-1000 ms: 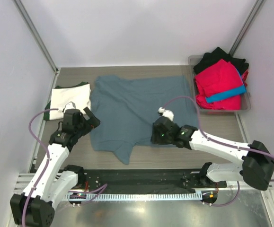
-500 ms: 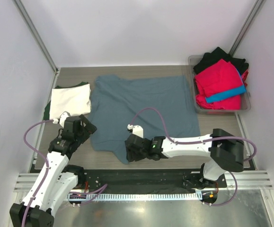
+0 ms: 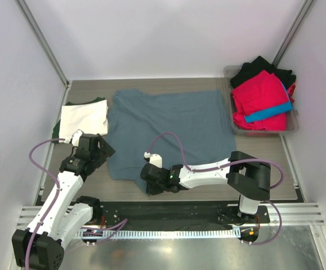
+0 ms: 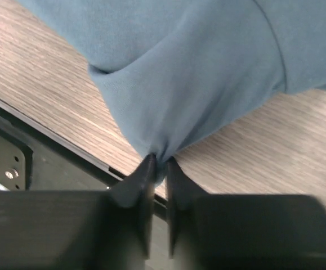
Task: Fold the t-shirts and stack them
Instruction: Flatten the tshirt out
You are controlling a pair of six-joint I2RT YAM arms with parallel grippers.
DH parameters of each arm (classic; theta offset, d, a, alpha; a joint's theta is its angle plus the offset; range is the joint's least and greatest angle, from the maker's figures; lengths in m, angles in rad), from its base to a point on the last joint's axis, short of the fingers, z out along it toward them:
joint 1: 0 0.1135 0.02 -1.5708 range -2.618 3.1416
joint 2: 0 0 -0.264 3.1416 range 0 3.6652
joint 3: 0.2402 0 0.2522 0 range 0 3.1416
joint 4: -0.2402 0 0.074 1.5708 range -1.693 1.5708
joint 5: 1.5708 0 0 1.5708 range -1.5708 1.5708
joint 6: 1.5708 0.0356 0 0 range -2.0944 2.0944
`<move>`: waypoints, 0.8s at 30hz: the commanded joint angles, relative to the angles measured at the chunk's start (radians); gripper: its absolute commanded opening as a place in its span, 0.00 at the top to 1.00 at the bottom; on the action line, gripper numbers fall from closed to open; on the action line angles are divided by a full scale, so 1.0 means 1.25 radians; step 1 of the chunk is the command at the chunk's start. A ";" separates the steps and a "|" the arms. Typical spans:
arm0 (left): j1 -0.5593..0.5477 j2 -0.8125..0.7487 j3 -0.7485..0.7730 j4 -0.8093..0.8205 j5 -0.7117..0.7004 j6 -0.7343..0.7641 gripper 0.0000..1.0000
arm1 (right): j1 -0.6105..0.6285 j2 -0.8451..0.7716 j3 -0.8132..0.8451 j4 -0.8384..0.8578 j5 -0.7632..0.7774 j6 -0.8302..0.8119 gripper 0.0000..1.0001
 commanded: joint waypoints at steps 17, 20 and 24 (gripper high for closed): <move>0.000 0.016 -0.075 0.262 0.237 0.087 0.05 | -0.288 -0.199 -0.049 0.078 -0.242 -0.033 0.97; -0.002 0.060 -0.075 0.307 0.272 0.104 0.06 | -0.348 -0.188 -0.040 0.078 -0.254 -0.063 0.94; -0.005 0.122 -0.063 0.319 0.283 0.123 0.06 | -0.402 -0.143 -0.011 0.078 -0.281 -0.082 0.91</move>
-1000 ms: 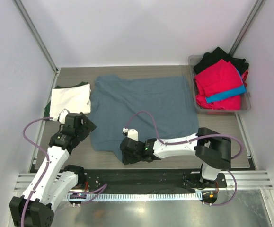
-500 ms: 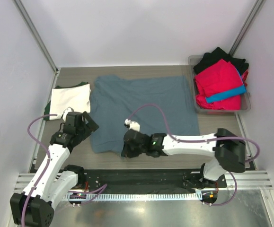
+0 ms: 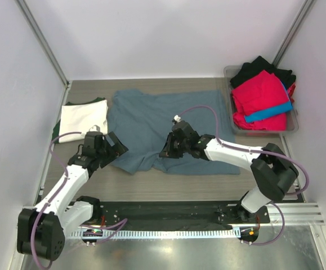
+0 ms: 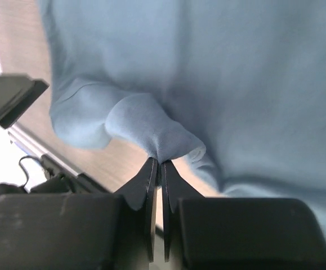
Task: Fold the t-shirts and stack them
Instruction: Flatten the tshirt out
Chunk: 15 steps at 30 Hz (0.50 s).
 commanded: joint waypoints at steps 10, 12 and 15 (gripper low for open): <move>-0.120 0.003 0.020 0.127 0.041 0.065 0.09 | -0.128 0.154 0.079 0.067 -0.069 -0.032 0.89; -0.134 -0.011 0.024 0.127 0.028 0.072 0.09 | -0.138 0.185 0.095 0.073 -0.079 -0.029 0.89; -0.136 -0.015 0.026 0.115 0.020 0.078 0.11 | -0.153 0.208 0.104 0.078 -0.075 -0.033 0.89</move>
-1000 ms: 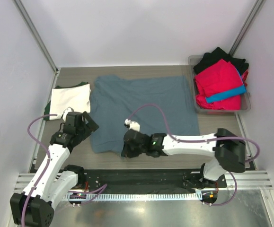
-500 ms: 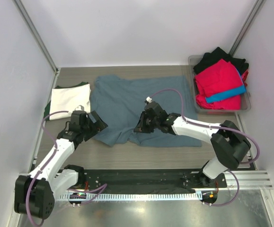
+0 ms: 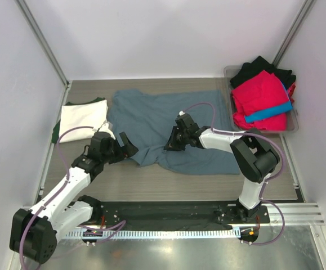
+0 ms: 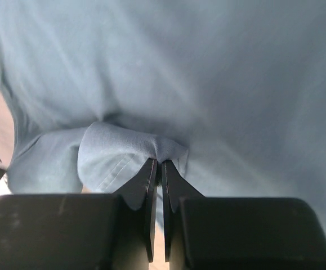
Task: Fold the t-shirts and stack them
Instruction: Flatten the tshirt out
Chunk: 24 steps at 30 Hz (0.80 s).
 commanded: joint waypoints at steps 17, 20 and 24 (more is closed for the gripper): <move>-0.142 0.086 0.039 0.038 -0.101 0.034 0.37 | -0.044 0.118 0.069 0.071 -0.027 -0.020 0.88; -0.143 0.139 0.055 0.042 -0.119 0.013 0.36 | -0.044 0.110 0.064 0.070 -0.027 -0.024 0.88; -0.144 0.215 0.071 0.102 -0.121 -0.019 0.32 | -0.044 0.088 0.049 0.070 -0.025 -0.040 0.88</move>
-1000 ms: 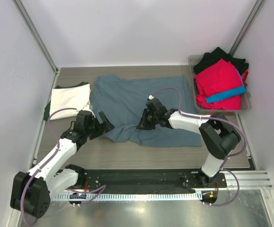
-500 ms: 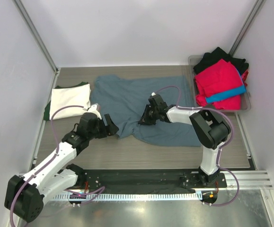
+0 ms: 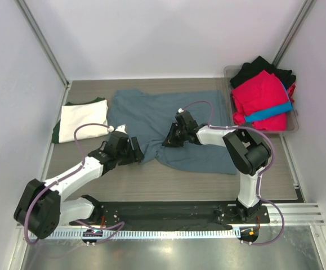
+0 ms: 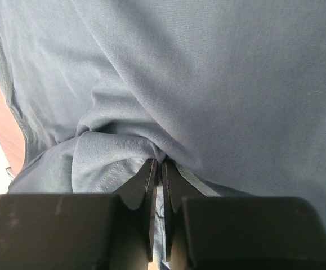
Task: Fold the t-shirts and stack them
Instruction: Flatten the tshirt out
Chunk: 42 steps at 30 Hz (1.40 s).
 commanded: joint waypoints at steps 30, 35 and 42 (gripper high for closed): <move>0.055 0.147 0.185 -0.084 0.136 -0.061 1.00 | 0.070 -0.346 -0.161 -0.139 0.101 -0.161 0.47; 0.105 0.267 0.250 -0.033 0.171 -0.051 1.00 | 0.070 -0.390 -0.172 -0.158 0.121 -0.175 0.47; 0.130 0.262 0.208 -0.011 0.195 -0.054 0.42 | 0.070 -0.424 -0.194 -0.187 0.147 -0.178 0.46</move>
